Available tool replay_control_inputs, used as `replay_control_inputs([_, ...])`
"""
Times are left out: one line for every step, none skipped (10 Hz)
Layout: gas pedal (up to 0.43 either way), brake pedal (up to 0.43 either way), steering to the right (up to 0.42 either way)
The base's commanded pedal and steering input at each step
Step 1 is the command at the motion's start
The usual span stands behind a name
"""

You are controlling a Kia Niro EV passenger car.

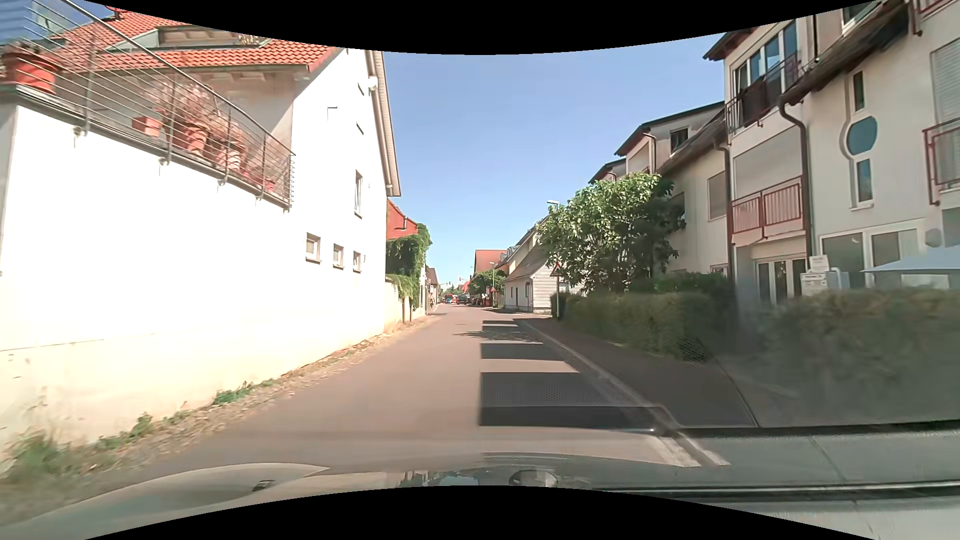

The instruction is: Follow the waypoints while adhering to traffic rules and regulations

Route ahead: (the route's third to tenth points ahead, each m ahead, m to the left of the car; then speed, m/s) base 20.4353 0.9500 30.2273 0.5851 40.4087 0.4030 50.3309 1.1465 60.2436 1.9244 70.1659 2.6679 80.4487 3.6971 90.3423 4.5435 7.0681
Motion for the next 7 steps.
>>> replay_control_inputs([0.087, 0.000, 0.015])
replay_control_inputs([0.087, 0.000, 0.015])
replay_control_inputs([0.087, 0.000, 0.015])
replay_control_inputs([0.087, 0.000, 0.016])
replay_control_inputs([0.087, 0.000, 0.015])
replay_control_inputs([0.087, 0.000, 0.013])
replay_control_inputs([0.087, 0.000, 0.010])
